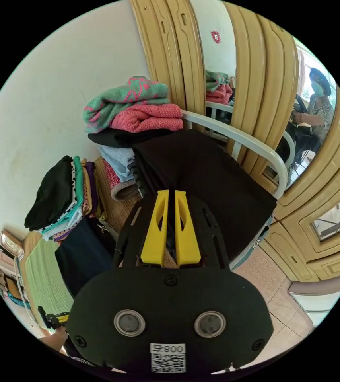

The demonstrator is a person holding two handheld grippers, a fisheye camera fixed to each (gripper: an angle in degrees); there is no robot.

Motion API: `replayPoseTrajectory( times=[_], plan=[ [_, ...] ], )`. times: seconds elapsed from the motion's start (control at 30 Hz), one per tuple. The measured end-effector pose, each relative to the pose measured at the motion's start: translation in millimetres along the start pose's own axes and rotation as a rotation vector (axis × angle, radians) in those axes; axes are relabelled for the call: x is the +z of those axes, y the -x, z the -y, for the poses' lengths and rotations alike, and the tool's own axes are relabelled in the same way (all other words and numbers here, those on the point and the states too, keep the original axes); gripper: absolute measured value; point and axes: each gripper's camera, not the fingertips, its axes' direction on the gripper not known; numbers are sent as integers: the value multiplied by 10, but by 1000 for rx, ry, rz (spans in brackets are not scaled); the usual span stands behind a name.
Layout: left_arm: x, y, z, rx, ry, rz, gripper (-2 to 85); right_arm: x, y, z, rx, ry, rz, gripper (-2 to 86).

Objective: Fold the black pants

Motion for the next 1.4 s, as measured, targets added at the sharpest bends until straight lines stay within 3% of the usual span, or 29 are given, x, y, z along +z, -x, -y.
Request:
replayPoseTrajectory(
  times=[0.17, 0.33, 0.77, 1.07, 1.2, 1.4],
  plan=[
    [6, 122, -529, -4, 4, -139, 1, -756, -189, 149, 32, -112, 208, 21],
    [-300, 179, -1268, 29, -136, -171, 2, -1736, -6, 306, -55, -253, 381, 18],
    [-1376, 515, -3781, 44, -548, -211, 6, -4194, 1681, 462, -384, -446, 778, 15],
    [-2017, 977, -6063, -13, -859, -218, 74, -5093, 3282, -337, -657, -346, 1162, 11],
    [-2130, 1189, -7260, -93, -998, -130, 123, -5153, 4118, -839, -742, -207, 1311, 12],
    [-1968, 1383, -8834, -286, -1069, 73, 143, -5009, 5250, -1493, -791, 20, 1394, 14]
  ],
)
